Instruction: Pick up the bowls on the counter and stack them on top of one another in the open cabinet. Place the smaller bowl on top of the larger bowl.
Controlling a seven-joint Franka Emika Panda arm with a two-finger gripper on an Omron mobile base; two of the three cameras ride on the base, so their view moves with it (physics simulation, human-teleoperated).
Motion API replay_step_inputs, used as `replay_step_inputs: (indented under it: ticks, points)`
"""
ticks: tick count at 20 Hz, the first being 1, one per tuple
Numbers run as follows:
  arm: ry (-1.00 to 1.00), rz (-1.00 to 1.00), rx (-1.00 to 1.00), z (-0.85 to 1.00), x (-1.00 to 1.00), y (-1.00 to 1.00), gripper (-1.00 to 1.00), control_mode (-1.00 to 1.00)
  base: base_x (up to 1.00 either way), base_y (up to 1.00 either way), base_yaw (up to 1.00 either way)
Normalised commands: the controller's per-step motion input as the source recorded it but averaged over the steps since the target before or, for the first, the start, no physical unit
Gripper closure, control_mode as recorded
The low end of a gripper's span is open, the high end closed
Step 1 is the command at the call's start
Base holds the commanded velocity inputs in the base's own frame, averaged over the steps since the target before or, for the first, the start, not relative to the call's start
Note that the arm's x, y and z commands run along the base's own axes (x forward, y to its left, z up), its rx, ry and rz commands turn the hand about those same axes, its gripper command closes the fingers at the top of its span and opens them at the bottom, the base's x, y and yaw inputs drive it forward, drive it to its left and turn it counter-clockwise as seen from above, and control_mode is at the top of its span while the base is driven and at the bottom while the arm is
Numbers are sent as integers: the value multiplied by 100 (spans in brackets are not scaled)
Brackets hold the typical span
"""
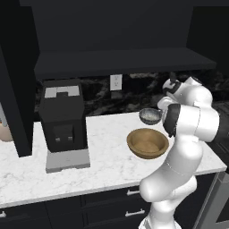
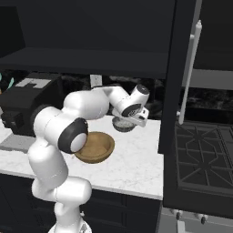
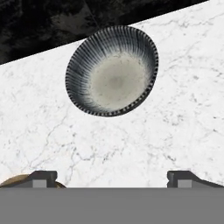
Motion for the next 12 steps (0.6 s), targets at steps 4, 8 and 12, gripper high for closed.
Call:
replay_step_inputs:
  ticks: [4,8,12]
  points:
    - [7,0,3,-9,34,-19,-100,-100,0,0,0]
    - [2,0,0,-24,26,-6,-100,-100,0,0,0]
    - [0,0,0,-36,24,0,-100,-100,0,0,0]
